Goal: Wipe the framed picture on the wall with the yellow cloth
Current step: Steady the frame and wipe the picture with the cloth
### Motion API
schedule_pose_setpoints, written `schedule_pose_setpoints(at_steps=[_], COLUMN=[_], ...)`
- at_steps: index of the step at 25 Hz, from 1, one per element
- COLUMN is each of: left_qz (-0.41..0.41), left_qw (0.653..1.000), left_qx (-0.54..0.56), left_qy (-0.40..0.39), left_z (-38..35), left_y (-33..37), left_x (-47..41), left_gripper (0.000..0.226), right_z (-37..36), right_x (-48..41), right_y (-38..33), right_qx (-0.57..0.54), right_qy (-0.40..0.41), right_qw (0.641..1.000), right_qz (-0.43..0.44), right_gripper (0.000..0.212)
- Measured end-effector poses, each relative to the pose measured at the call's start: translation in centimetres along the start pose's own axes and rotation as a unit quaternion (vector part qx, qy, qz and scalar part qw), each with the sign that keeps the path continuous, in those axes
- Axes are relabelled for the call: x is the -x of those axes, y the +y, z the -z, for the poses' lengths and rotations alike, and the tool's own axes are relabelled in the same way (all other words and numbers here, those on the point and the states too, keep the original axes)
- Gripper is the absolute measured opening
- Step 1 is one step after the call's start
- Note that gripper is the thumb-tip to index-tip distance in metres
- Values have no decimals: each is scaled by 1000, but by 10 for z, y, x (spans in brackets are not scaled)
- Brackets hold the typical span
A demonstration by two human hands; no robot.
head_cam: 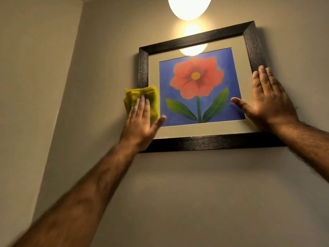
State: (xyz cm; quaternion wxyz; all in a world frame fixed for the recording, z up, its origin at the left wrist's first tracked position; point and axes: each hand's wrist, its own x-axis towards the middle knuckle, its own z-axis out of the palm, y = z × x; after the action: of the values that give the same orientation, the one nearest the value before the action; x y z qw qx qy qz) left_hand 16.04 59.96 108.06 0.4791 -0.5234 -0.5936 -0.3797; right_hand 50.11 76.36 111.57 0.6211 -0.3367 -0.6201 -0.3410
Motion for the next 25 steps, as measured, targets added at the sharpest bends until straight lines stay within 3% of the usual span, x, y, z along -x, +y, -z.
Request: schedule_pose_setpoints(at_steps=[4,7,16,20,22,25], left_qz=[23,19,-30,-21,-6,52], left_qw=[999,1000,1000,994,992,991], left_qx=[12,-5,-5,95,70,107], left_qy=[-18,-18,-1,51,102,62], left_z=[26,27,-8,24,49,69], left_y=[1,-2,0,-6,-11,-13], left_x=[-90,-105,27,16,-5,-31], left_gripper=[100,100,98,62,40,13], right_z=[0,-2,-3,-1,0,1], right_x=[0,0,0,2,1,2], right_y=[1,2,2,0,0,-1], right_qx=[4,6,3,1,-1,-3], right_qy=[3,7,8,6,8,11], right_qw=[1000,1000,1000,1000,1000,1000], right_qz=[-1,0,0,-2,-1,1], right_gripper=[110,110,110,109,110,110])
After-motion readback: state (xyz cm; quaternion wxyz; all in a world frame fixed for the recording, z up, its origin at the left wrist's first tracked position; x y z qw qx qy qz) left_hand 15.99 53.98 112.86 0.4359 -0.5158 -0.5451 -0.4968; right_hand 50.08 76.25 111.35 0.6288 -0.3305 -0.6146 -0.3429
